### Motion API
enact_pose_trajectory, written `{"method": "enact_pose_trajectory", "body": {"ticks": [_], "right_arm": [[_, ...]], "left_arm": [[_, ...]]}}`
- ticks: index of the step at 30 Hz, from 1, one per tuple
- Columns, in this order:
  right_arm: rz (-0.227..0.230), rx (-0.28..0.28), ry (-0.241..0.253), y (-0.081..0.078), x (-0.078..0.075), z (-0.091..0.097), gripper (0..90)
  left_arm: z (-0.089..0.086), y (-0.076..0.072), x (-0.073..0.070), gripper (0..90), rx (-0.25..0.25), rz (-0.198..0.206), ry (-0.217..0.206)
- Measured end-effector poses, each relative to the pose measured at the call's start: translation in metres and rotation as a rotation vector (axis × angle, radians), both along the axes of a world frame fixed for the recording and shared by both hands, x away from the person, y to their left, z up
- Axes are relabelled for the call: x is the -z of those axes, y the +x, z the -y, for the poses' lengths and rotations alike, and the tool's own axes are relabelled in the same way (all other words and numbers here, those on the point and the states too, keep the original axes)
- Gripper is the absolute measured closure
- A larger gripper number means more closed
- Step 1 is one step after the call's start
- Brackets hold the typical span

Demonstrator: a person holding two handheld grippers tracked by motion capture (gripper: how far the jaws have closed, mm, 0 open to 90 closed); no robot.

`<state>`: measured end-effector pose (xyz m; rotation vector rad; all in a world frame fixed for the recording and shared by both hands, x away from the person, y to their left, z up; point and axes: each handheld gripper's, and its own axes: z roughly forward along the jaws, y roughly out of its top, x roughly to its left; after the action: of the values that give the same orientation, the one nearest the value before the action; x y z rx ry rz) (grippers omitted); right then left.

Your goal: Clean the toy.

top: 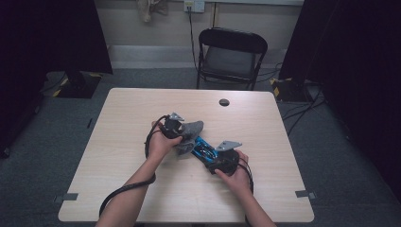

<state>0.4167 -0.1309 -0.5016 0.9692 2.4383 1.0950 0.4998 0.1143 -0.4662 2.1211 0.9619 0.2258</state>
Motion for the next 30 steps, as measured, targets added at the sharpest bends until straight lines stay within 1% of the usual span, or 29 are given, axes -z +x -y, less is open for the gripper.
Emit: {"method": "enact_pose_trajectory", "body": {"ticks": [2,3,6,9,12,15,19,21,24,27,29,30], "right_arm": [[0.000,0.000,0.000,0.000,0.000,0.000,24.1],[0.001,-0.002,-0.001,0.000,0.000,0.000,24.0],[0.000,-0.002,0.000,0.000,0.000,0.000,24.0],[0.000,-0.001,0.000,0.000,0.000,0.000,24.0],[-0.001,-0.002,-0.001,0.000,0.000,0.000,24.0],[-0.001,-0.008,-0.001,0.000,0.000,0.001,24.0],[-0.001,-0.007,-0.002,-0.001,0.000,0.002,24.0],[-0.001,-0.008,-0.002,-0.001,0.000,0.002,23.9],[0.000,-0.008,-0.002,-0.001,0.000,0.002,23.8],[-0.002,0.002,-0.003,-0.002,0.000,0.002,23.3],[-0.009,0.003,0.000,-0.002,0.000,0.001,18.1],[-0.011,-0.001,-0.007,-0.003,0.000,-0.001,17.2]], "left_arm": [[-0.002,-0.003,-0.002,68.7,0.015,0.000,0.002],[-0.002,-0.005,-0.003,68.7,0.017,0.002,-0.006],[-0.004,-0.011,-0.008,68.7,0.032,0.015,-0.010],[-0.008,-0.015,-0.011,68.7,0.036,0.027,0.009],[-0.013,-0.018,-0.011,68.7,0.031,0.026,0.011],[-0.017,-0.021,-0.009,68.5,0.017,0.021,-0.006],[-0.021,-0.026,-0.004,68.5,0.014,0.011,-0.008],[-0.022,-0.029,-0.004,68.5,0.015,0.016,-0.010],[-0.020,-0.036,-0.006,68.6,0.044,0.022,-0.027],[-0.014,-0.045,-0.008,68.5,0.081,0.032,-0.032],[-0.011,-0.050,-0.008,68.5,0.099,0.034,-0.038],[-0.009,-0.052,-0.007,68.4,0.107,0.036,-0.036]]}}
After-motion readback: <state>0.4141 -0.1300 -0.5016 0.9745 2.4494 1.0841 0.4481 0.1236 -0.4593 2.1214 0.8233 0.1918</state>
